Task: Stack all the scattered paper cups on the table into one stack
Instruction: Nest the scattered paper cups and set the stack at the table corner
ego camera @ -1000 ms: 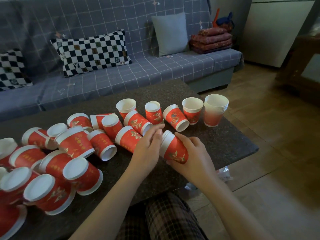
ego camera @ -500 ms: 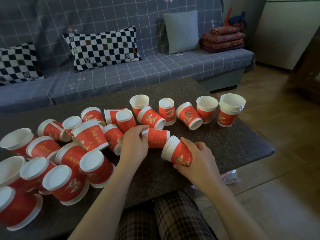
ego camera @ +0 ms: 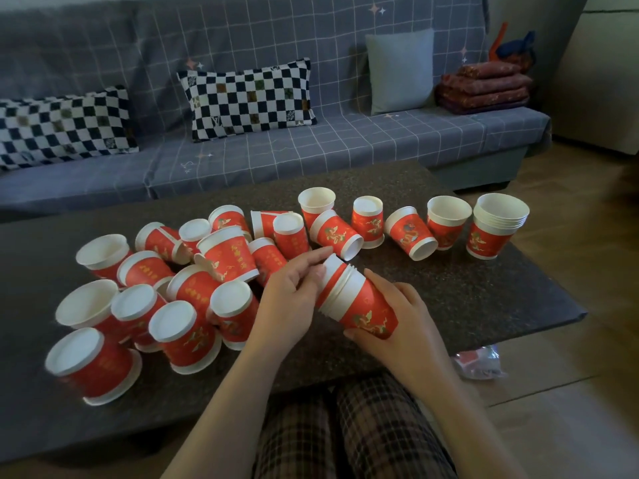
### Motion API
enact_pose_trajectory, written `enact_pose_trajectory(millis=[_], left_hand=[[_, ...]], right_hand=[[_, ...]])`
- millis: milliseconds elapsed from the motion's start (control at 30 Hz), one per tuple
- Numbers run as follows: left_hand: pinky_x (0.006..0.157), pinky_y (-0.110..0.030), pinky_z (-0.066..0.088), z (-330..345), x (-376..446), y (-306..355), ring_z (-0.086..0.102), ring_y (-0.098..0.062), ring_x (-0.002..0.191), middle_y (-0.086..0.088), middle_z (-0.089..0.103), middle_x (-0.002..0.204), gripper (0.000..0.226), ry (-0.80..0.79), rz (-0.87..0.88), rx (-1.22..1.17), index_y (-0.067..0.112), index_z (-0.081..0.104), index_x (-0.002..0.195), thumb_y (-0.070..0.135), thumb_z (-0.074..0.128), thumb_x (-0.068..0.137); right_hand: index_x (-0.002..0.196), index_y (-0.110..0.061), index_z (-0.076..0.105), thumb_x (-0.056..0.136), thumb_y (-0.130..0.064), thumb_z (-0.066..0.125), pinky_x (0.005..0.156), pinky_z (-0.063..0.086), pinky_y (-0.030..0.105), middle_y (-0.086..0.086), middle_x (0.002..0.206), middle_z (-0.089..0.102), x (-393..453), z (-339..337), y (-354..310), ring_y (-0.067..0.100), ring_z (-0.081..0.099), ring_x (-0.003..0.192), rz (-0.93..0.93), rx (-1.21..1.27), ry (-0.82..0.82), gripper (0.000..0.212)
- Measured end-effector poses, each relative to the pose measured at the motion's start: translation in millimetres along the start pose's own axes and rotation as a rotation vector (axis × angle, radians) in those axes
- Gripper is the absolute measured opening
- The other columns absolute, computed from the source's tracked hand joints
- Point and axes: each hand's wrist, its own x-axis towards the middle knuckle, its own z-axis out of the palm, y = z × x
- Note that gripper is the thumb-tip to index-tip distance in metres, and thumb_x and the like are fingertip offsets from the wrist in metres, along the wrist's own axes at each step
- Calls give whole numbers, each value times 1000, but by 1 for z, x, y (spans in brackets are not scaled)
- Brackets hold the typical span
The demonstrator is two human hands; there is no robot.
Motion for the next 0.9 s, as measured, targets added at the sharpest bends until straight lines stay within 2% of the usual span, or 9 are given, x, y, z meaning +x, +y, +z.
enact_pose_trajectory(millis=[133,267,367,467,533,633,733,800,900], left_hand=[[80,-8,44,-18,-18,7,48,18,98,36,52,104,28,-47,27,-90,44,58,111,25,48,94],[84,-5,43,-38,-27,2,46,17,106,31,52,117,35,-107,41,-86,36,55,125,21,48,94],[82,4,37,-50,-32,0,44,26,101,35,49,116,41,-150,43,-73,35,50,130,15,48,94],[80,4,38,-59,-36,-3,44,29,99,37,49,114,43,-149,44,-71,39,49,128,13,48,94],[75,3,40,-62,-39,-5,46,29,97,37,51,107,42,-148,47,-85,42,48,123,12,48,94],[81,-7,44,-64,-38,-9,53,11,106,27,59,109,37,-71,62,19,42,50,122,19,51,93],[101,-28,38,-74,-28,-28,51,-8,118,11,61,122,31,207,145,469,31,57,122,28,53,91],[109,-40,24,-78,-23,-40,40,-17,129,7,52,135,35,194,67,659,30,53,126,34,52,91],[112,-46,19,-71,-21,-53,22,-24,139,2,33,149,48,75,-55,778,30,41,135,41,50,90]], right_hand=[[139,-41,26,68,-44,75,90,44,24,-20,116,30,-6,8,-17,4,41,109,-71,51,40,87],[139,-43,26,68,-45,74,89,43,22,-19,116,31,-9,16,-27,5,42,109,-128,79,41,86],[139,-44,26,68,-45,74,87,40,19,-20,117,30,-11,22,-32,4,41,110,-155,73,31,86],[137,-47,25,68,-44,74,81,35,11,-21,116,29,-11,28,-35,2,39,109,-179,78,27,85],[135,-49,24,68,-44,74,83,37,14,-22,116,29,-10,32,-38,3,39,109,-188,79,14,84],[138,-41,28,68,-45,74,90,44,27,-15,120,36,-8,37,-39,9,42,112,-163,39,42,84],[140,-34,29,69,-46,74,95,45,36,-2,131,42,-2,43,-36,17,44,117,-73,-79,97,86],[141,-33,28,69,-45,74,97,42,37,1,132,43,1,45,-32,19,44,118,-13,-143,103,86],[142,-34,25,71,-46,72,99,37,35,2,135,41,2,48,-28,20,41,120,30,-215,37,86]])
